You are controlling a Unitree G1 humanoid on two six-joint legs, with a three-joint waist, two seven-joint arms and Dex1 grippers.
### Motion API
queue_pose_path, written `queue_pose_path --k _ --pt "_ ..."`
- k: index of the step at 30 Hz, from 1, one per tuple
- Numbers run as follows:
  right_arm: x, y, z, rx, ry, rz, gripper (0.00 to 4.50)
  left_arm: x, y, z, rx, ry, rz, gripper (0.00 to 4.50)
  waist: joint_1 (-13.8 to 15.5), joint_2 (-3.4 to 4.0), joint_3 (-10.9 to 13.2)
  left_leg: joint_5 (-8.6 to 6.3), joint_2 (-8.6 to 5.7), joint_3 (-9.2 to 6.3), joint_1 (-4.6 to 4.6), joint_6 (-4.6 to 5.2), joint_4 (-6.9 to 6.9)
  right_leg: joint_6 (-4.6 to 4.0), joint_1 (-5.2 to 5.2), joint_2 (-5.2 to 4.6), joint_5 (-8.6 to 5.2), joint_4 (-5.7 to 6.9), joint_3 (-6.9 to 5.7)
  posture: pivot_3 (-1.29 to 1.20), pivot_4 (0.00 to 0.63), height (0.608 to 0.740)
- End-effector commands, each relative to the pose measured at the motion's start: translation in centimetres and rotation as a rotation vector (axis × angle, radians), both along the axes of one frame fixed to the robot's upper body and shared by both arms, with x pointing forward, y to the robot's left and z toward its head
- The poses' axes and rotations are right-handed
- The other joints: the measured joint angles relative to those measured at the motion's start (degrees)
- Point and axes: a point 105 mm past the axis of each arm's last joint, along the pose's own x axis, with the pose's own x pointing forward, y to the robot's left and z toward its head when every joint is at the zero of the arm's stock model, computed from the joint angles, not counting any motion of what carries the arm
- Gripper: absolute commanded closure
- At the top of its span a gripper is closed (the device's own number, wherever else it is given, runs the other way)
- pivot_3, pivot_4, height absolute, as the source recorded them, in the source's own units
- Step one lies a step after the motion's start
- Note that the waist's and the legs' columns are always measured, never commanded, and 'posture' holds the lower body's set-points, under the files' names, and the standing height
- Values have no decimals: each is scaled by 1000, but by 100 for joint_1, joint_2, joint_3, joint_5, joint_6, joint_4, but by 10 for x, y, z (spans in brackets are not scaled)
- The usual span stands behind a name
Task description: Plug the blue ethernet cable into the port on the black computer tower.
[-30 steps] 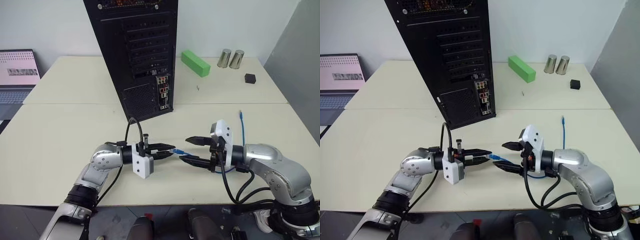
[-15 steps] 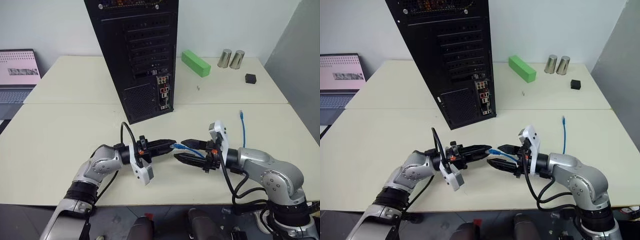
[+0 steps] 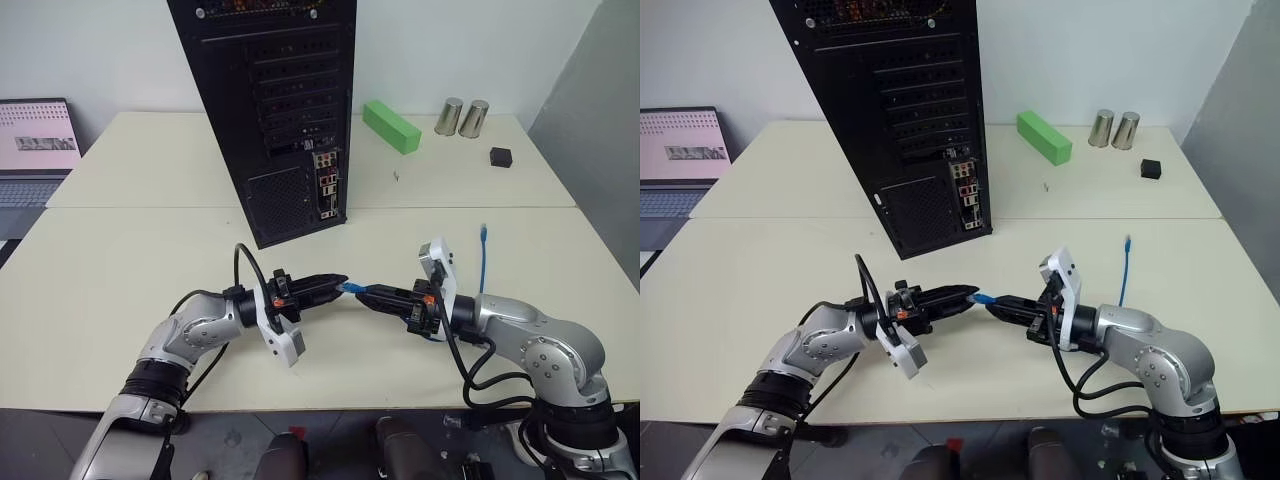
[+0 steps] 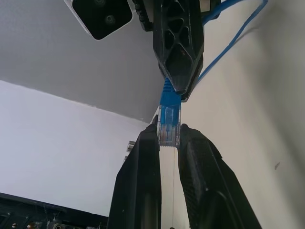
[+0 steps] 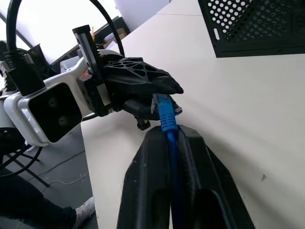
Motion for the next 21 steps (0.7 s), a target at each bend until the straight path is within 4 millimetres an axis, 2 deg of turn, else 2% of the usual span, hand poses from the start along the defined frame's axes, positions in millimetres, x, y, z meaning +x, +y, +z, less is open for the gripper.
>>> queue_pose_path --k 1,9,11,18,21 --pt "-5 5 13 43 -32 42 4500 -4 -3 7 -5 -43 -30 4228 0 0 0 0 0 0 0 0 0 0 0 0 0 0 0 0 150 740" --pt "-5 5 13 35 -26 52 4500 -7 -2 3 -15 8 -47 4228 0 0 0 0 0 0 0 0 0 -2 0 0 1 0 0 0 150 740" --pt "-5 5 13 30 -26 53 4500 -4 -1 2 -32 51 -32 3528 -2 0 0 0 1 0 0 0 0 -1 0 0 1 1 0 0 150 740" --pt "-4 3 13 15 -36 48 4500 2 6 0 -55 146 23 2101 -11 0 0 0 1 -1 0 0 0 1 0 1 -1 1 -1 0 150 740" --pt "-2 2 15 11 -56 31 4500 8 17 -2 -92 240 92 1491 -20 1 0 0 1 -1 0 0 -1 3 0 1 -2 1 -1 0 150 740"
